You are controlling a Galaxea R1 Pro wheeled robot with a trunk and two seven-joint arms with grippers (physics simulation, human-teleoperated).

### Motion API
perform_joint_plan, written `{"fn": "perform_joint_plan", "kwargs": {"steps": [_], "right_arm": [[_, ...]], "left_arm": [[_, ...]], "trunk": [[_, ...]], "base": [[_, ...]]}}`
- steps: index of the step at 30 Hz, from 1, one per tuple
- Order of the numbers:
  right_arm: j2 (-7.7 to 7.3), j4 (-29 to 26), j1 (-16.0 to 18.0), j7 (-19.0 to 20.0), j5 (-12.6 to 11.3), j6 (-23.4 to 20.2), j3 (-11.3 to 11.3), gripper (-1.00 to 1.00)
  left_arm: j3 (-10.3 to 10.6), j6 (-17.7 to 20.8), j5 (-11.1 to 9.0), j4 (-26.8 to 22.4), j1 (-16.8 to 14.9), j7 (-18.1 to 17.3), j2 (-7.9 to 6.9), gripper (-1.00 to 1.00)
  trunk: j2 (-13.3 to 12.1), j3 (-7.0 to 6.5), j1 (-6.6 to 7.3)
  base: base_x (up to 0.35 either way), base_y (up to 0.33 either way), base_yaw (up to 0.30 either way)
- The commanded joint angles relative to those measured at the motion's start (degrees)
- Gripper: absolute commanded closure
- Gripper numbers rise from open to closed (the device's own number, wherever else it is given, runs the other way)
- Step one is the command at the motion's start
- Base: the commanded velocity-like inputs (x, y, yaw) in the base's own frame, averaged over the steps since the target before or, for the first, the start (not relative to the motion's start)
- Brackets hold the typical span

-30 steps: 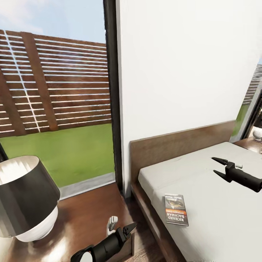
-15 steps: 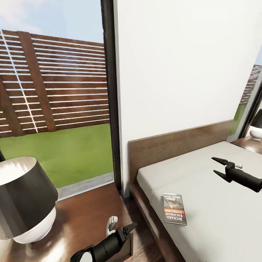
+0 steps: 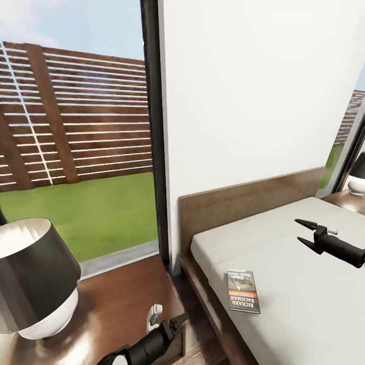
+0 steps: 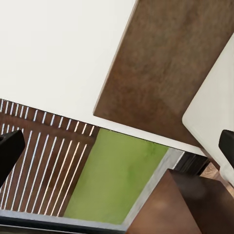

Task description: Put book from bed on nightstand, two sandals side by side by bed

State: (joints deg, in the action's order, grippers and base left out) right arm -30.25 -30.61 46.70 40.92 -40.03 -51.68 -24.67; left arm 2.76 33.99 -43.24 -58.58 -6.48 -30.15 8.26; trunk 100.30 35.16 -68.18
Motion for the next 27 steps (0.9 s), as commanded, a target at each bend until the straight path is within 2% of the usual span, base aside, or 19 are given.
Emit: {"fn": "perform_joint_plan", "kwargs": {"steps": [1,8,17,27], "right_arm": [[0.02,0.0,0.1,0.2,0.2,-0.3,-0.2,-1.0],[0.02,0.0,0.1,0.2,0.3,-0.3,-0.2,-1.0],[0.02,0.0,0.1,0.2,0.3,-0.3,-0.2,-1.0],[0.02,0.0,0.1,0.2,0.3,-0.3,-0.2,-1.0]], "left_arm": [[0.0,-0.2,-0.4,0.1,0.0,0.1,0.01,-1.0],[0.0,-4.2,-0.5,1.0,0.0,-0.2,-0.04,-1.0],[0.1,-5.0,-0.5,1.2,0.0,-0.2,-0.01,-1.0],[0.2,-5.0,-0.5,1.2,0.0,-0.3,0.0,-1.0]], "trunk": [[0.0,0.06,0.01],[0.0,0.06,0.01],[0.0,0.06,0.01],[4.0,1.85,-2.19]], "base": [[0.0,0.0,0.0],[0.0,0.0,0.0],[0.0,0.0,0.0],[0.0,0.0,0.0]]}}
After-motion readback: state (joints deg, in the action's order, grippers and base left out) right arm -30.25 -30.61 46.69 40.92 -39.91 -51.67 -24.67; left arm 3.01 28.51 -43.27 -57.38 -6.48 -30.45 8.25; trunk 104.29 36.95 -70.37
